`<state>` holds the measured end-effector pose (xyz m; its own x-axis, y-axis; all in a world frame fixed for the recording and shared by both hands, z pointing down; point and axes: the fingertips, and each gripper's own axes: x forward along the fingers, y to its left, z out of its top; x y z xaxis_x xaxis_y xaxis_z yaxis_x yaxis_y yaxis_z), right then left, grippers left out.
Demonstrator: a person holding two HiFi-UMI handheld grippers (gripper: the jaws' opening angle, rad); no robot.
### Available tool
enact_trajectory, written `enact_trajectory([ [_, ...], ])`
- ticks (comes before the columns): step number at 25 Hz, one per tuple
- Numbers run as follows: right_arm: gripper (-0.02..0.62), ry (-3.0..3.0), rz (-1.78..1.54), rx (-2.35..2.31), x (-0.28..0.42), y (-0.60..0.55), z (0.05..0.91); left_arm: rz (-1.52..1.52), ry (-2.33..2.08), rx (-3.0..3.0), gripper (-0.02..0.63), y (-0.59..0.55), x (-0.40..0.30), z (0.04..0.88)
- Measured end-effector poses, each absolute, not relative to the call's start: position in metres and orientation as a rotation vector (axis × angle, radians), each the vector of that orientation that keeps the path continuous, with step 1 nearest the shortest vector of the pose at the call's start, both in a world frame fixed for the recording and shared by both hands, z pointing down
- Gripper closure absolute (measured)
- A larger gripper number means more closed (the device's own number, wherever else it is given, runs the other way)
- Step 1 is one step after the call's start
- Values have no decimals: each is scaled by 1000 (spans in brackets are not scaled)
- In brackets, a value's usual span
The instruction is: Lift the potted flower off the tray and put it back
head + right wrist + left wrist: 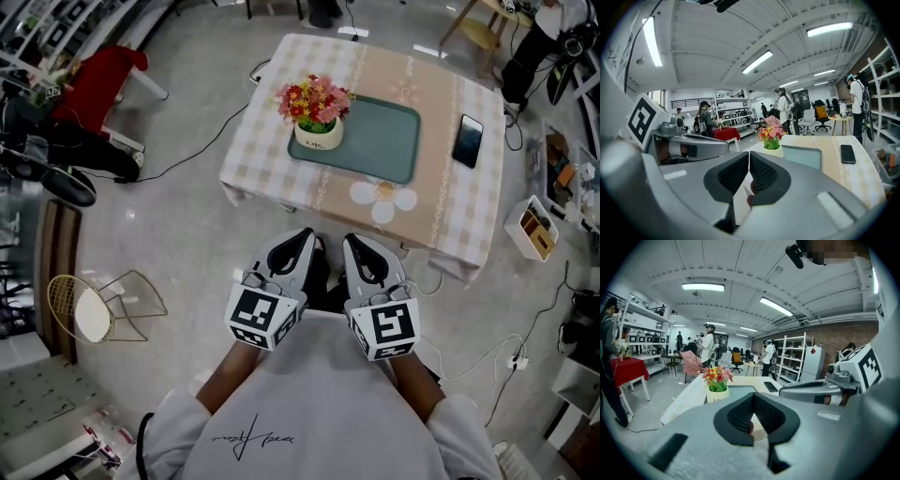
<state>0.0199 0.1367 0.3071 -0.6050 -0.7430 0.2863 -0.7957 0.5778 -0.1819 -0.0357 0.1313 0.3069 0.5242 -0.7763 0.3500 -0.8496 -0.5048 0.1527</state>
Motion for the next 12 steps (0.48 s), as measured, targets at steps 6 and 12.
enact_trajectory([
  [6,581,-2629,443,1304,16,112,310,305,-1359,2487,607,104,-44,311],
  [12,575,-2601,432,1316,15,79,313,291,-1335,2491,607,70,-49,316],
])
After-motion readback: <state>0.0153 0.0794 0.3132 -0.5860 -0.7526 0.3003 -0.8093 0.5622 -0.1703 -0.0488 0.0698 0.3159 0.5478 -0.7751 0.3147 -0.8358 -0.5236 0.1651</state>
